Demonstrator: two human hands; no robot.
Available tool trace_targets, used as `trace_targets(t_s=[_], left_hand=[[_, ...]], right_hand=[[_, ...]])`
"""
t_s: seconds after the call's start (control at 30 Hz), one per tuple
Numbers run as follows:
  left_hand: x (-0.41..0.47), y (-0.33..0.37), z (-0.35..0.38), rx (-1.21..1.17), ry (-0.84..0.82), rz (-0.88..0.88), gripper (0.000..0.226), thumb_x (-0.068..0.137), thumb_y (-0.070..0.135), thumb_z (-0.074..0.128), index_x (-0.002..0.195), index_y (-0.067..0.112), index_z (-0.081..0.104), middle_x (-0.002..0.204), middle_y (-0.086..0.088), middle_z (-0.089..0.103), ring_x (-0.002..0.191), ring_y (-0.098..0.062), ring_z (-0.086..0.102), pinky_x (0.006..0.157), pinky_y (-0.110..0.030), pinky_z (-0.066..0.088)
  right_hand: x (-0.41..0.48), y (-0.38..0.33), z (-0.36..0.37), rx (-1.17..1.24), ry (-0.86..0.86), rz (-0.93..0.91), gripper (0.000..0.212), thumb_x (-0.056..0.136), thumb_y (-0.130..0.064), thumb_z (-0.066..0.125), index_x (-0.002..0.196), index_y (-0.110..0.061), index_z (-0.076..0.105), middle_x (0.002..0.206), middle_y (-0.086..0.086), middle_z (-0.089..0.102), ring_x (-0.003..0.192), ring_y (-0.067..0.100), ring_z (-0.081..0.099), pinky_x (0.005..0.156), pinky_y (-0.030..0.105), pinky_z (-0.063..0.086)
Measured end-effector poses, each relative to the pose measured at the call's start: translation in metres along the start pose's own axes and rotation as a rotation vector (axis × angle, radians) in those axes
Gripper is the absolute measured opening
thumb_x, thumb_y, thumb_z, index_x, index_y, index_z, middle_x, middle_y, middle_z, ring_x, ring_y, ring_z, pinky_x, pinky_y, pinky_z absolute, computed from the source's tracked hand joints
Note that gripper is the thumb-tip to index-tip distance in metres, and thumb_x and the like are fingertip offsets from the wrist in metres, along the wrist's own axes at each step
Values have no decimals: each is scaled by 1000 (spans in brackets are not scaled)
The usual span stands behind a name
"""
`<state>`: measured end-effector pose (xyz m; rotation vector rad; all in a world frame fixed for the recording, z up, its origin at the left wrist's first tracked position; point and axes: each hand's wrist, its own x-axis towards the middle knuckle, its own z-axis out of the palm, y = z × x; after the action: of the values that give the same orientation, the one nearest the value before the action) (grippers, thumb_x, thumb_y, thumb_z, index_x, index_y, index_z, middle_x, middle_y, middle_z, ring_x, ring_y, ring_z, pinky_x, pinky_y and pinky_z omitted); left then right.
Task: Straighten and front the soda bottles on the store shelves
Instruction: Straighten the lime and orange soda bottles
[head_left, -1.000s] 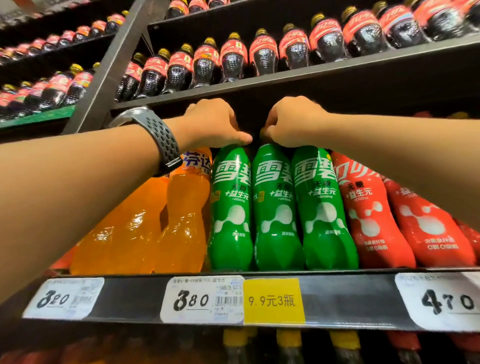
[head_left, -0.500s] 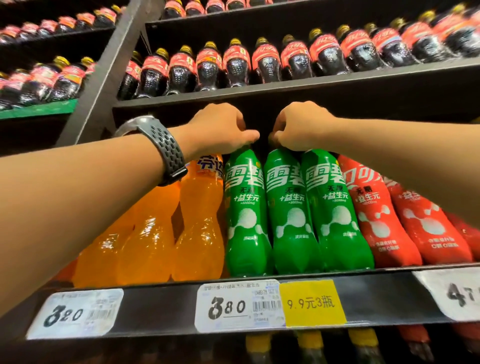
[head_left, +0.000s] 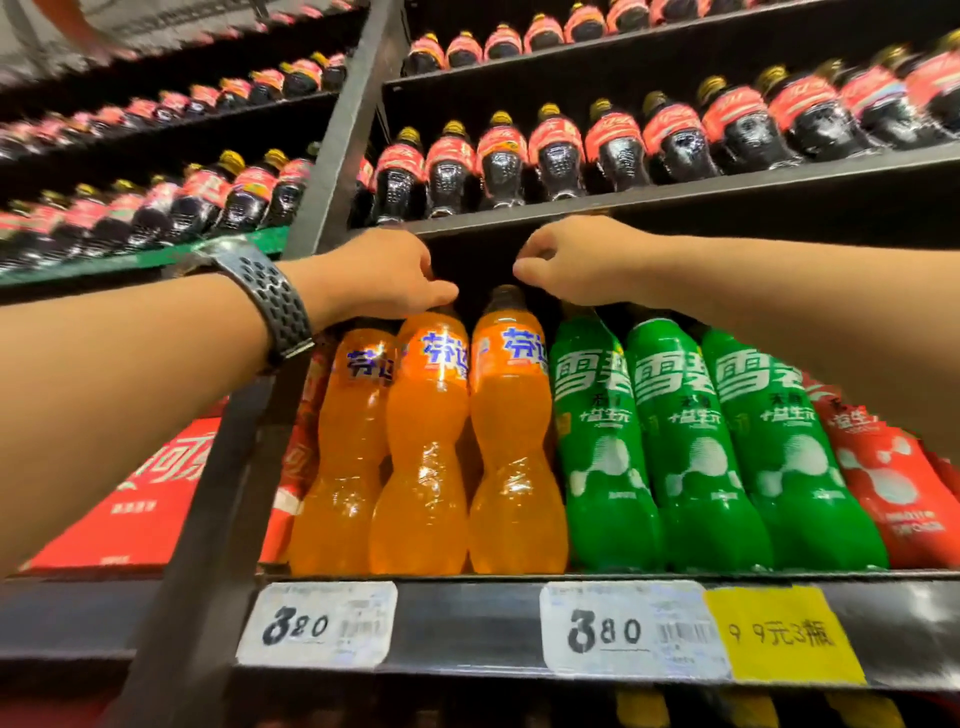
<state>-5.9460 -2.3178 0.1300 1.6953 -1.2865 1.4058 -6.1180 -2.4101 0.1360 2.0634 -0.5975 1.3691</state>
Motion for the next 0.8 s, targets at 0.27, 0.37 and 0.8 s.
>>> trace_targets(t_s=[0.27,0.37,0.8], left_hand=[[-1,-3,-4,-146,-58,-39,57,80,56,67,116,13,65,115,-5,65,97,-19,58,80,-32,47],[0,-5,-4,-195,-114,-60,55,84,50,66,124,13,60,121,-5,63,97,-18,54,81,-32,45],[-3,0,-5,-303,-189,-113,63,82,47,69,129,9,53,91,-5,63,84,-18,62,58,-22,42]], right_hand=[[6,-14,13,35,3,60,45,84,-53,61,115,-21,66,114,2,65,102,21,58,78,28,45],[8,-14,15,20,10,74,49,82,-57,60,113,-20,68,112,2,66,101,21,58,76,29,45],[8,-16,12,103,-136,101,78,70,-67,67,132,-22,52,123,1,58,93,17,51,67,28,41]])
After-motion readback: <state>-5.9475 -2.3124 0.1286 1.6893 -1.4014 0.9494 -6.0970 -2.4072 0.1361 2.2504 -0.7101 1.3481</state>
